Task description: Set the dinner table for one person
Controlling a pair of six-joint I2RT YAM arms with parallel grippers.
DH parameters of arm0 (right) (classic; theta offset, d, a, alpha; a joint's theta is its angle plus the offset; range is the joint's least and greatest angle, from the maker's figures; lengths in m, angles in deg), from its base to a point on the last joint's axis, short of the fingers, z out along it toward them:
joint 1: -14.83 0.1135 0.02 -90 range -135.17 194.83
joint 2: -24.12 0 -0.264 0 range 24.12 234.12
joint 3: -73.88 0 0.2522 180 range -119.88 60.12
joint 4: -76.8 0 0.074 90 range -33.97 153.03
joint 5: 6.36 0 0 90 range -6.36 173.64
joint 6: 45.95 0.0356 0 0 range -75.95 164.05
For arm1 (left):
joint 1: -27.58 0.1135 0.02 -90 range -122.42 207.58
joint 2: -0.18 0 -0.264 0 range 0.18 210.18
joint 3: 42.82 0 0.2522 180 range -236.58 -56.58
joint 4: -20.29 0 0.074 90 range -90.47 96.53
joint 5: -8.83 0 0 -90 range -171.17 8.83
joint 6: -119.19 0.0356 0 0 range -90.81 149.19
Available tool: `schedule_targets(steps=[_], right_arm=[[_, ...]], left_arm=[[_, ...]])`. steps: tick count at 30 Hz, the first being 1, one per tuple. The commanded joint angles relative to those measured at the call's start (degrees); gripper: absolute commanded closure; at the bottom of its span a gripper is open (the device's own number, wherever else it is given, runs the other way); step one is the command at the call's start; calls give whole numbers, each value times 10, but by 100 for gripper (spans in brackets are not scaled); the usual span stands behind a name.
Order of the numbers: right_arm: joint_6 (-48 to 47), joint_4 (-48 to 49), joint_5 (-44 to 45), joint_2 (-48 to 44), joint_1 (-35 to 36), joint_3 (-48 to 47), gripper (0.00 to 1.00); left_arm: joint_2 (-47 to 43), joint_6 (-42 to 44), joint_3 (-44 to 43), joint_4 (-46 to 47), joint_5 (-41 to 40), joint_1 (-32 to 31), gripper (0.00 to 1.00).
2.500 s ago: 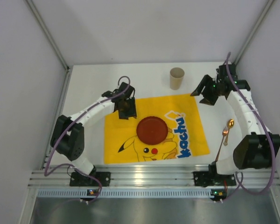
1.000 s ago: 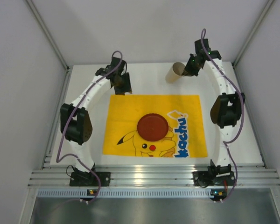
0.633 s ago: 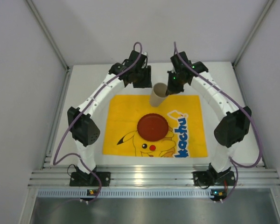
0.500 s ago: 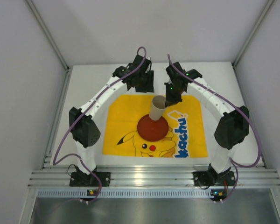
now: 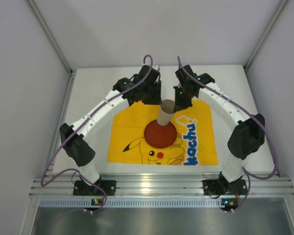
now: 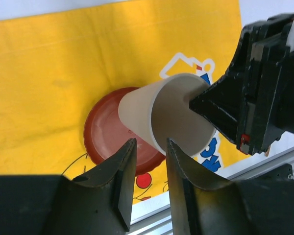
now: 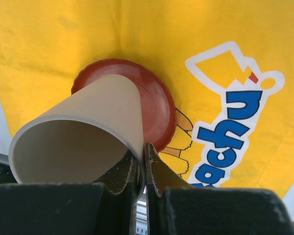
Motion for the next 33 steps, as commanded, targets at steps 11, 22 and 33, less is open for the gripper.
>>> schedule_targets(steps=[11,22,33], right_arm=[[15,5,8,-48,7,-41,100],[24,4,-16,-84,7,-51,100],[6,-25,23,-107,-9,-61,0]], left_arm=[[29,1,28,-30,-28,-34,62],[95,18,-24,-50,-43,-34,100],[35,36,33,-72,-97,34,100]])
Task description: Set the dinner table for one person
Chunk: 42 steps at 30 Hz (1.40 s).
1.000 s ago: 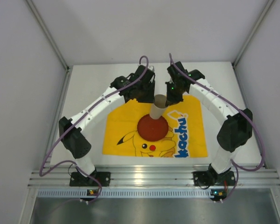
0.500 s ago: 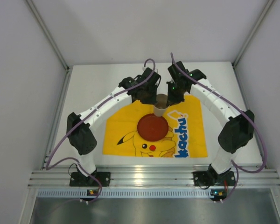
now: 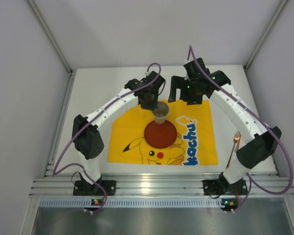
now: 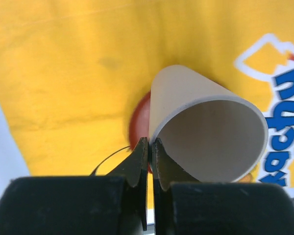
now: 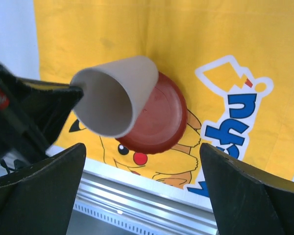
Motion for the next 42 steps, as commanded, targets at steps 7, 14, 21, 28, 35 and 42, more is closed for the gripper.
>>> schedule_targets(steps=[7,14,21,28,35,42], right_arm=[[-29,3,0,-79,-46,58,0],[-25,11,-15,-103,-48,118,0],[-26,3,-15,-96,-48,115,0],[-24,4,-13,-100,-53,142,0],[-17,7,-18,-119,-63,179,0],[12,-19,70,-196,-193,261,0]], left_arm=[[-116,22,126,19,4,150,100],[-117,36,132,37,11,212,100],[-84,34,122,46,-10,222,100],[-61,39,141,70,-3,233,100],[-51,38,149,84,11,246,81],[-75,33,118,76,3,246,38]])
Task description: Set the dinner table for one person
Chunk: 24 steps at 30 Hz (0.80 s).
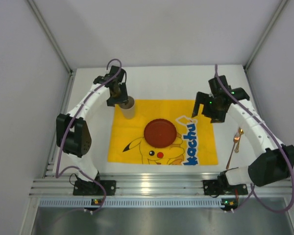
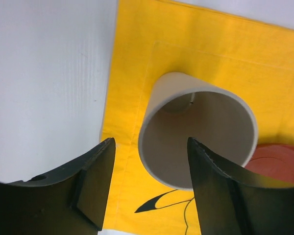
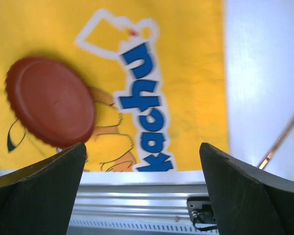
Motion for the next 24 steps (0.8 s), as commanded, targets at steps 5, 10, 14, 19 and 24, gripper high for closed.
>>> schedule_targets(steps=[5,10,14,19,24], right_arm=[[17,-23,79,-114,-209,123,0],[26,-6,105,-121,-314,155,0],[18,1,96,-77,-364,155,0],[15,30,86,-30,-411,143,5],[16,63,94,2,-411,165,15]], left_arm=[[-45,-23,-42,2,-13,1,29],[-60,-32,-23,6,14,1,29],[-78,-25,33,29,47,0,30],[-93,-7,97,61,75,1,30],[-87,1,126,76,103,1,31]])
